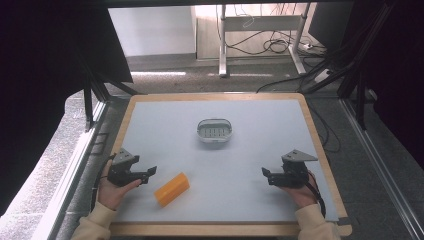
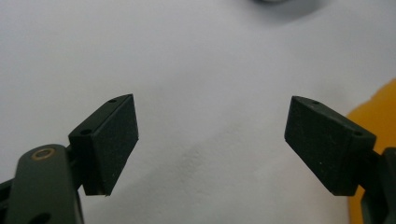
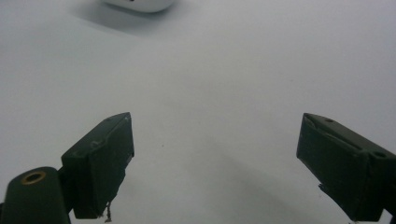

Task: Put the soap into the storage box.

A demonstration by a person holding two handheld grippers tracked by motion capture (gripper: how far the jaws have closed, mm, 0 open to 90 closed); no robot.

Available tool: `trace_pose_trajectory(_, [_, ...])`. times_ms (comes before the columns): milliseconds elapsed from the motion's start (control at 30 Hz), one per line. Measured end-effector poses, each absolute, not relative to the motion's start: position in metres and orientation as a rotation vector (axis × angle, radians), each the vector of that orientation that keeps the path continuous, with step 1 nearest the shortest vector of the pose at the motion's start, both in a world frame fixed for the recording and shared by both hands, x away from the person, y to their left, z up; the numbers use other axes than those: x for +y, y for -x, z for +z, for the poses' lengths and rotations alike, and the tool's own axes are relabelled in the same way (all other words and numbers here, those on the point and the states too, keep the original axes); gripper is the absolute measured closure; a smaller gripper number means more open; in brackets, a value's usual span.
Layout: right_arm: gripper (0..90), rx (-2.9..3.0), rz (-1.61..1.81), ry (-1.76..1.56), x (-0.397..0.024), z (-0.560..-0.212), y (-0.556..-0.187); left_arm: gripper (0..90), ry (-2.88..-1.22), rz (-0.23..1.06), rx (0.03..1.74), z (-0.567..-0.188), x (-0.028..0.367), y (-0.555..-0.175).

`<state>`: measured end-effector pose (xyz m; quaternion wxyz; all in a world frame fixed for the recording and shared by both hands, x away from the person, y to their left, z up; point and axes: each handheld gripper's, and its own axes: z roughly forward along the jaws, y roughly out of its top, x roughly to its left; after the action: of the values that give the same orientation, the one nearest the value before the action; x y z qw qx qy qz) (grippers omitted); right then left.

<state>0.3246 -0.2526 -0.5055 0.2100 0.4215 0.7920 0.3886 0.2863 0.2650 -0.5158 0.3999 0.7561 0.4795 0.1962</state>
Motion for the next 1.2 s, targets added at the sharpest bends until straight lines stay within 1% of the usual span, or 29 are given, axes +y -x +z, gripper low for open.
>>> trace_pose_trajectory(133, [13.8, 2.228, 1.077, -1.159, -0.253, -0.51, -0.325, 14.9, -1.912, 0.498, 1.233, -0.518, 0.266, -0.287])
trace_pose_trajectory(233, [15.0, 2.234, 1.077, -1.127, -0.254, -0.51, -0.324, 16.6, -1.913, 0.509, 1.231, -0.518, 0.266, -0.285])
trace_pose_trajectory(267, [15.4, 2.227, 1.079, -1.12, -0.254, -0.509, -0.324, 22.0, -1.917, 0.518, 1.22, -0.517, 0.266, -0.283])
trace_pose_trajectory(300, [15.6, 2.209, 1.098, -1.12, -0.257, -0.506, -0.324, 31.3, -1.922, 0.53, 1.222, -0.516, 0.265, -0.281])
trace_pose_trajectory(367, [15.7, 2.202, 1.109, -1.129, -0.257, -0.505, -0.324, 32.5, -1.926, 0.534, 1.214, -0.515, 0.265, -0.278])
trace_pose_trajectory(433, [16.0, 2.188, 1.137, -1.159, -0.259, -0.504, -0.324, 32.1, -1.937, 0.5, 1.214, -0.515, 0.265, -0.276])
trace_pose_trajectory(633, [16.4, 2.185, 1.091, -1.111, -0.252, -0.504, -0.326, 31.8, -1.954, 0.491, 1.222, -0.511, 0.268, -0.271])
trace_pose_trajectory(733, [16.3, 2.206, 1.05, -1.088, -0.248, -0.507, -0.327, 28.8, -1.969, 0.483, 1.223, -0.511, 0.268, -0.273])
trace_pose_trajectory(933, [17.1, 2.207, 1.035, -1.098, -0.249, -0.508, -0.325, 26.5, -1.993, 0.474, 1.232, -0.511, 0.267, -0.274])
trace_pose_trajectory(1000, [19.3, 2.211, 1.047, -1.129, -0.25, -0.508, -0.323, 26.6, -2.007, 0.47, 1.231, -0.507, 0.267, -0.273])
trace_pose_trajectory(1200, [19.3, 2.197, 1.052, -1.125, -0.249, -0.505, -0.32, 26.2, -2.05, 0.458, 1.168, -0.483, 0.262, -0.273])
